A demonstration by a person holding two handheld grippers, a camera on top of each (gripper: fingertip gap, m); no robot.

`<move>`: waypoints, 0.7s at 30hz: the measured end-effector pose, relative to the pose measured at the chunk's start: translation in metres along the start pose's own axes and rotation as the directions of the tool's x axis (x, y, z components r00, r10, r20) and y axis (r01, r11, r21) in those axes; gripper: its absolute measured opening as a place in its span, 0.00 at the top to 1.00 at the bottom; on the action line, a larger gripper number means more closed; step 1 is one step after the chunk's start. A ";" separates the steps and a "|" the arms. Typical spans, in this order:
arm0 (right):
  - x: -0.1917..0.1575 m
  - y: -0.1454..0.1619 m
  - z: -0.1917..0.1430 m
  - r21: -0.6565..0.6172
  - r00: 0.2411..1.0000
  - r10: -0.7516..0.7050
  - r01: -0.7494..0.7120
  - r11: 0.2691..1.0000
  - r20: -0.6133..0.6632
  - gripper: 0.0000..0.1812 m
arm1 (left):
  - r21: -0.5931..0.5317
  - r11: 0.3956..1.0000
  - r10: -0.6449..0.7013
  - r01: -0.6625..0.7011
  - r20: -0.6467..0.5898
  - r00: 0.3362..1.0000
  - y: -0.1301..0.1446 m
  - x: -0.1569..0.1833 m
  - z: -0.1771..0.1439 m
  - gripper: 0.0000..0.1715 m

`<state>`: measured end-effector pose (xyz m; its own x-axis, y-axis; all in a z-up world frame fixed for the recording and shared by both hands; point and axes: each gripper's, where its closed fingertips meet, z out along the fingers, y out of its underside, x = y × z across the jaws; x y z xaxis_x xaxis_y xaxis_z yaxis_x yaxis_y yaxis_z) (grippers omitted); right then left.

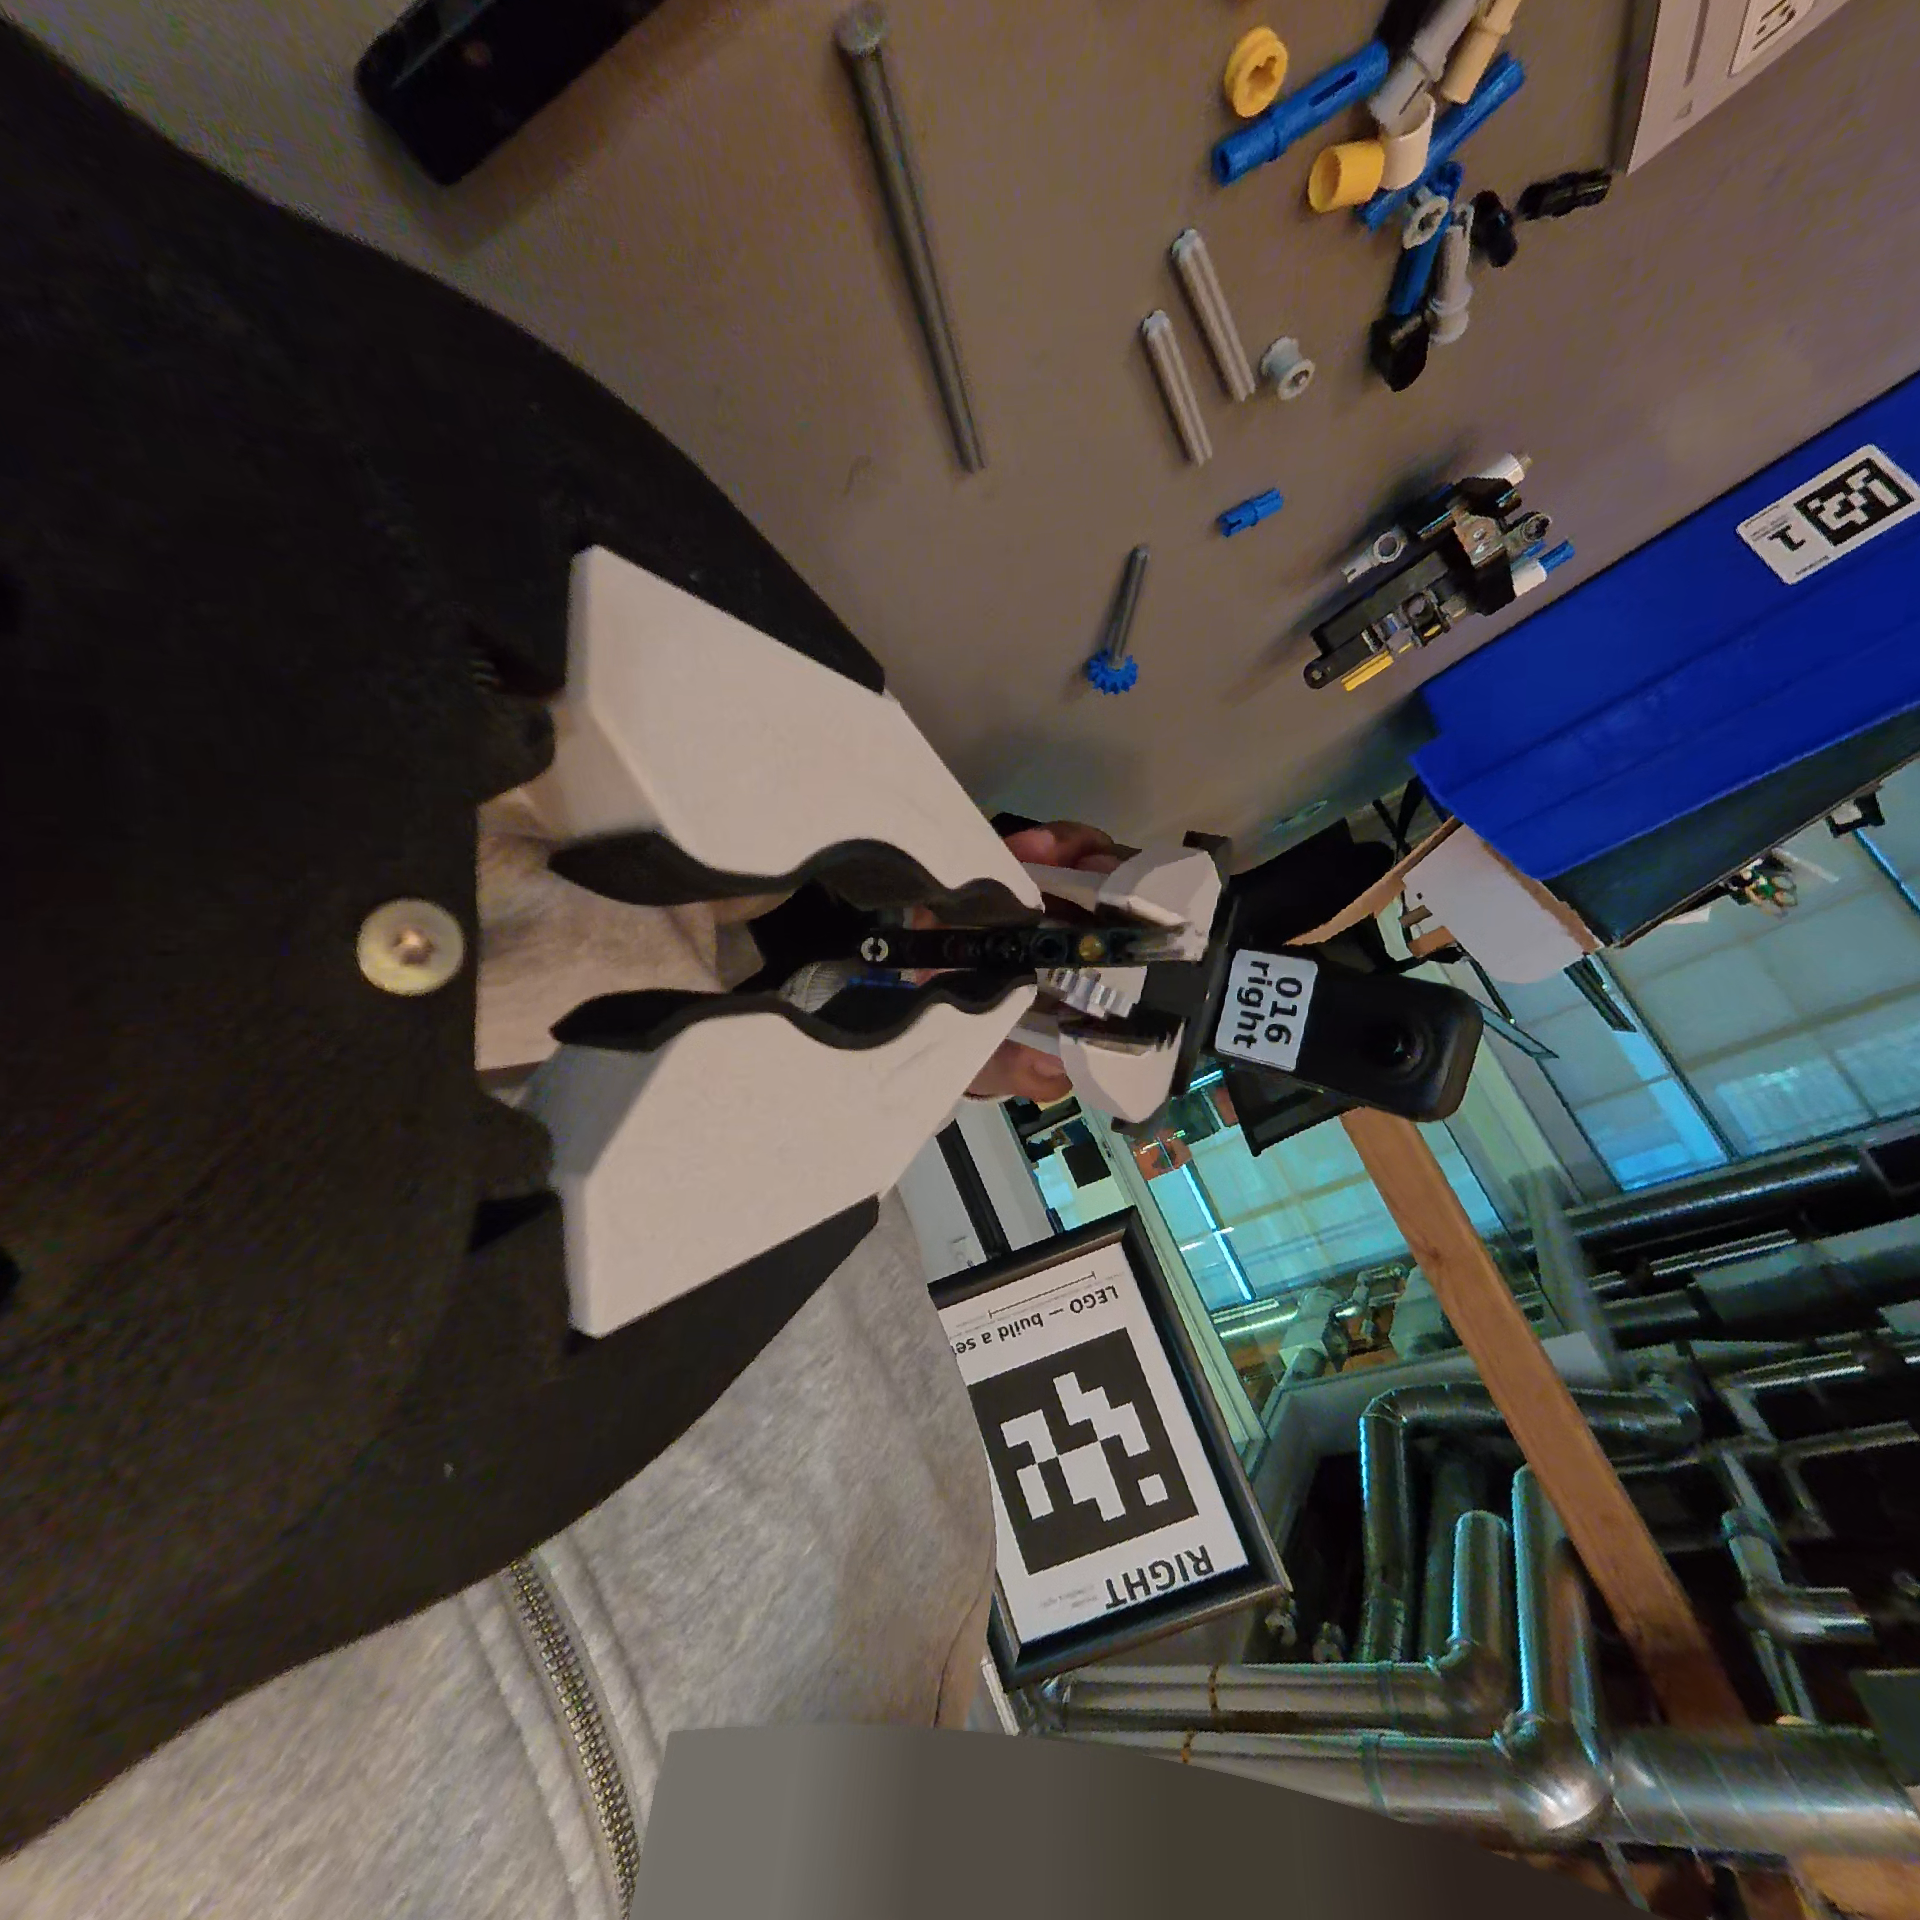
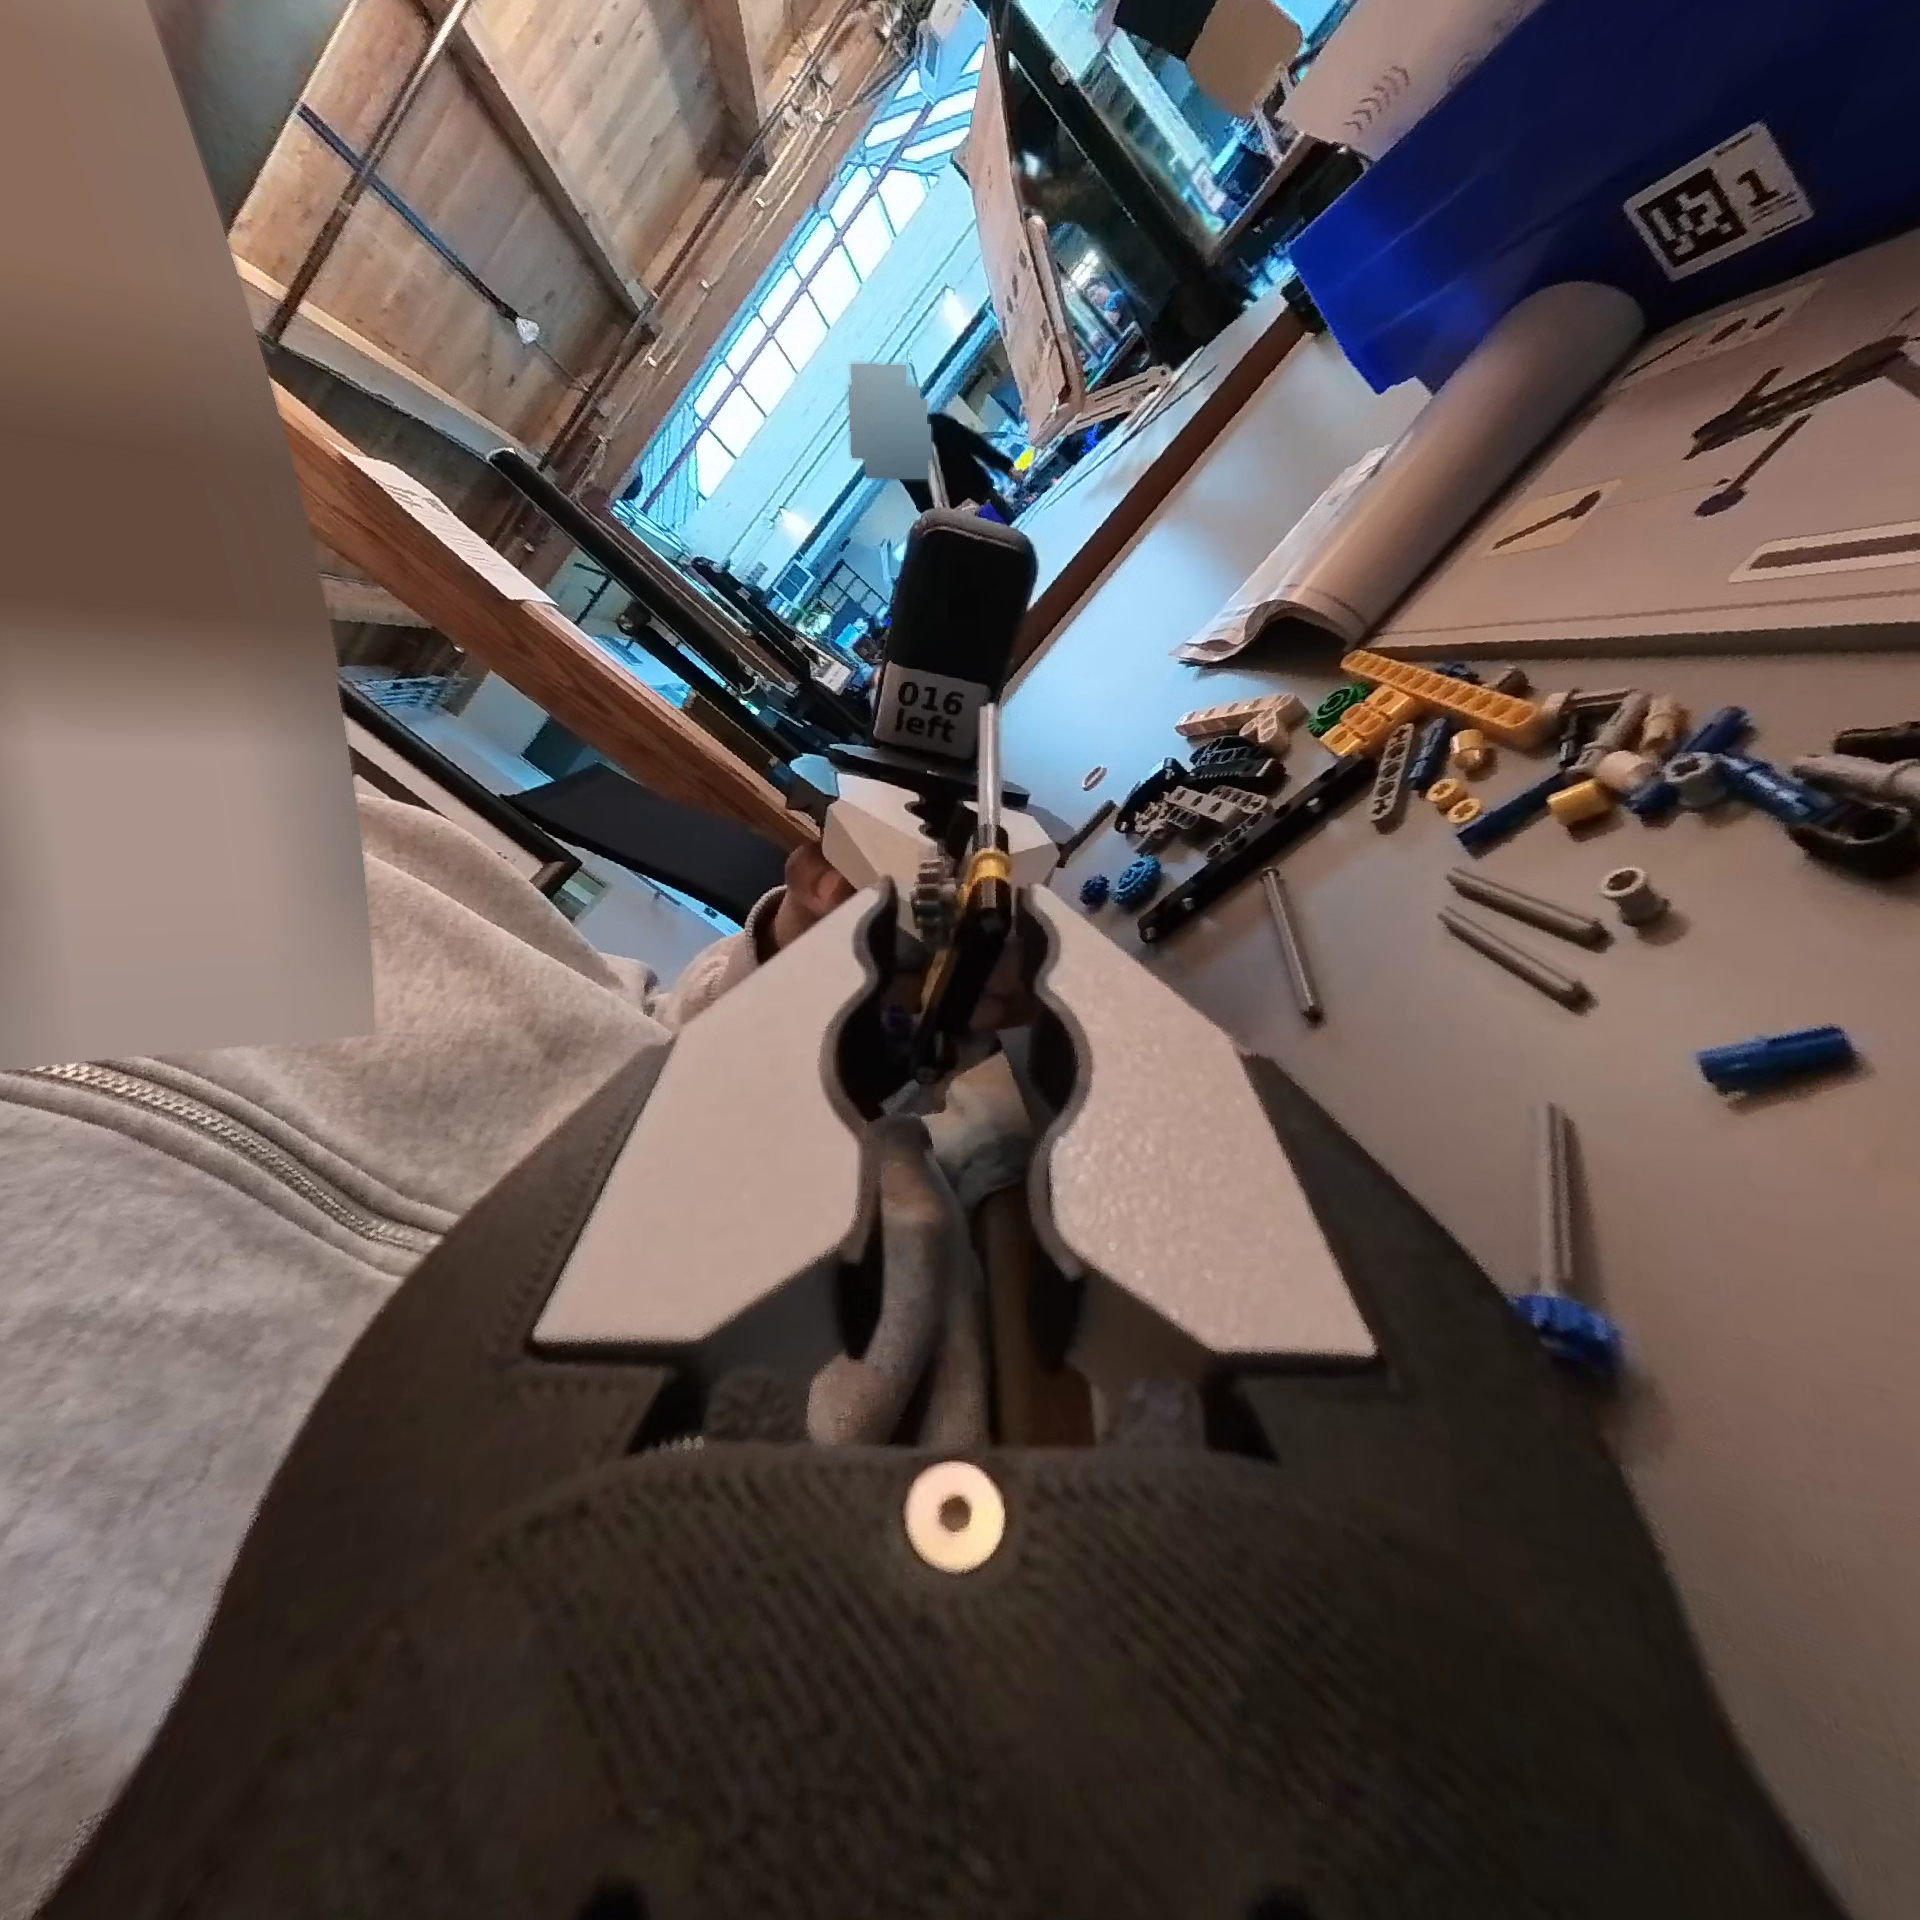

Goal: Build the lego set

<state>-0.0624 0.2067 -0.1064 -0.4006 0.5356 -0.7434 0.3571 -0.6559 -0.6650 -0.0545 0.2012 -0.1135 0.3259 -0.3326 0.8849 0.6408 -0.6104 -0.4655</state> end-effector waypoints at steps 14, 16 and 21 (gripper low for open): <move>-0.001 0.000 -0.001 0.009 0.991 0.115 -0.116 0.993 0.069 0.92 | -0.010 1.000 0.013 -0.013 -0.010 1.000 0.002 0.001 0.000 0.97; 0.000 0.000 0.000 0.012 0.988 0.129 -0.130 0.991 0.081 0.92 | -0.010 1.000 0.016 -0.016 -0.010 1.000 0.002 0.001 0.000 0.97; -0.001 -0.002 0.001 0.016 0.983 0.153 -0.156 0.988 0.102 0.93 | -0.007 1.000 0.024 -0.024 -0.016 1.000 0.002 0.002 0.000 0.97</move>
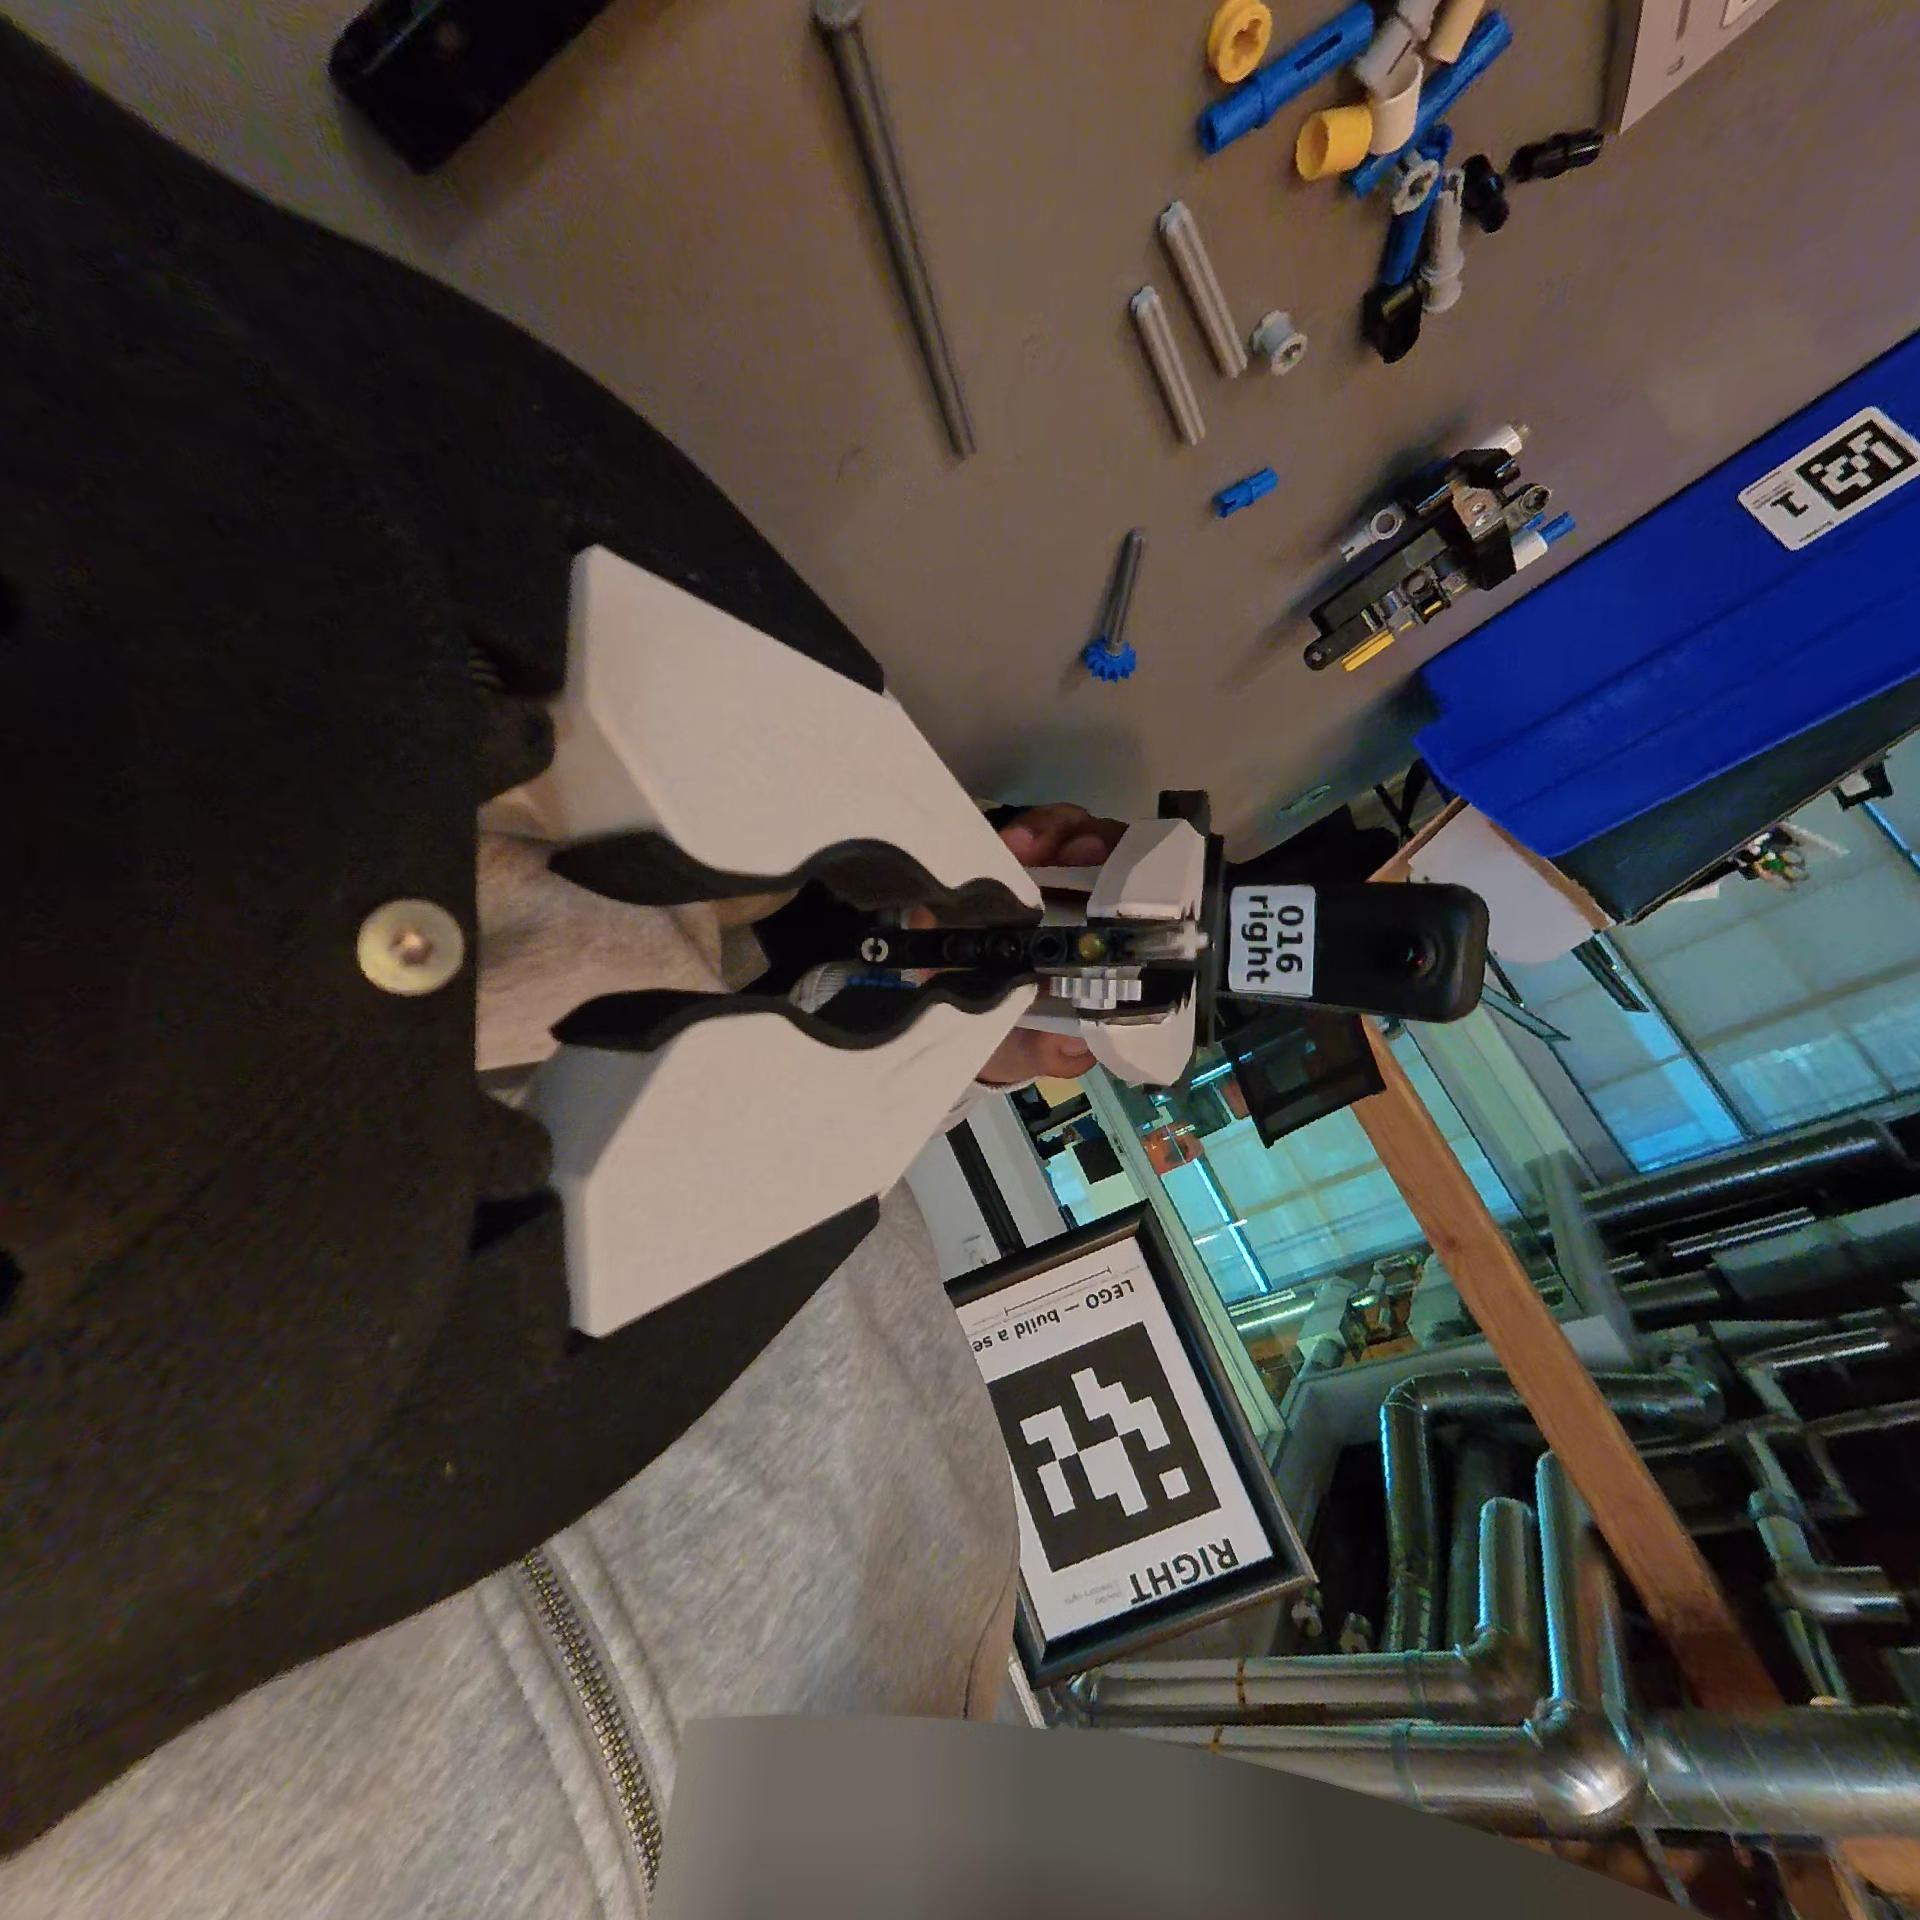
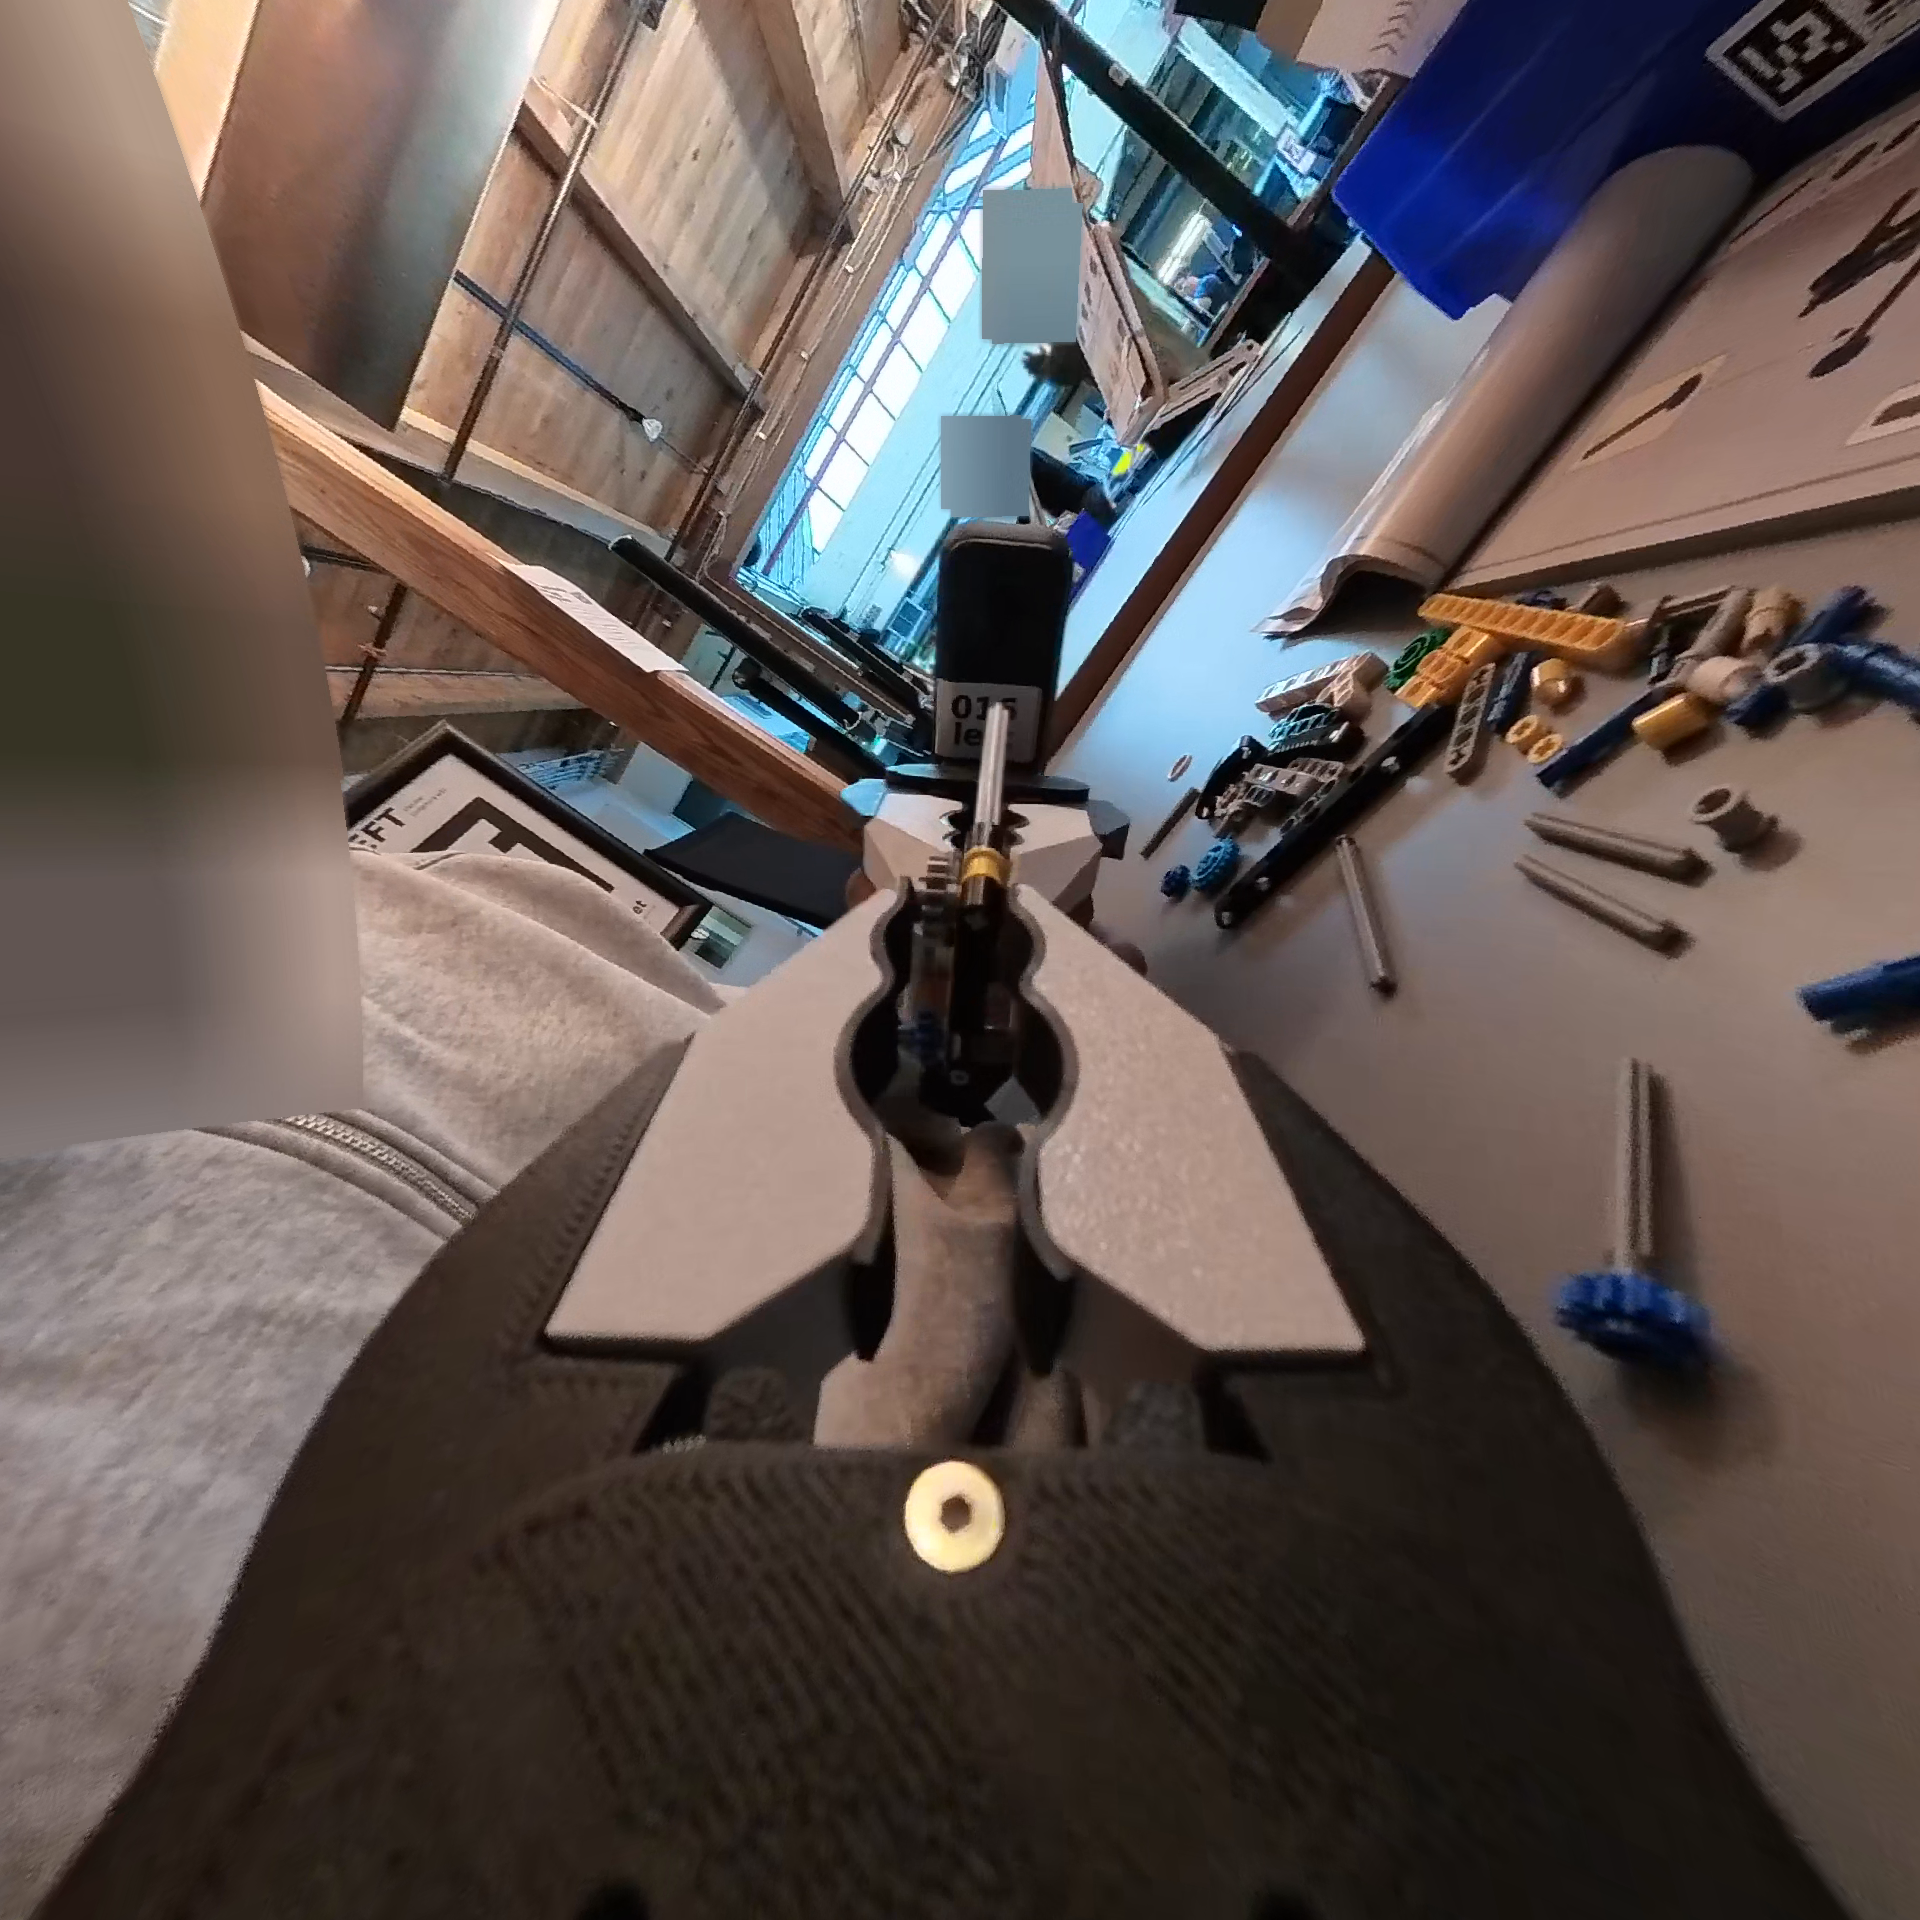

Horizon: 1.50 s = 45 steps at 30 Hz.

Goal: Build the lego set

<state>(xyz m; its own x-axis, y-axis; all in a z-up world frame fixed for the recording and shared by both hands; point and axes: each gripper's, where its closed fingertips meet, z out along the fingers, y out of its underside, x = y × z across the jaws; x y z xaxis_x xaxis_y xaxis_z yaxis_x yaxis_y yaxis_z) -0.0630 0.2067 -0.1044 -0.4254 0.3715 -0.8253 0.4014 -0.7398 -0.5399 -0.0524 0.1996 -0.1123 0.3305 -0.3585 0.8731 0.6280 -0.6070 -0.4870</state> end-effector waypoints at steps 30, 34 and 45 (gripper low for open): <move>0.000 -0.015 -0.009 0.052 0.985 -0.136 0.142 0.989 -0.105 0.93 | 0.079 0.973 0.199 -0.217 0.189 0.962 -0.019 -0.006 -0.005 0.90; 0.003 -0.030 -0.016 0.087 0.922 -0.278 0.311 0.947 -0.269 0.93 | 0.013 0.808 0.508 -0.589 0.491 0.708 -0.039 -0.006 -0.015 0.86; 0.001 -0.028 0.000 0.161 0.886 -0.266 0.346 0.924 -0.380 0.93 | -0.386 0.382 0.794 -0.840 0.601 0.085 -0.032 -0.003 0.011 0.79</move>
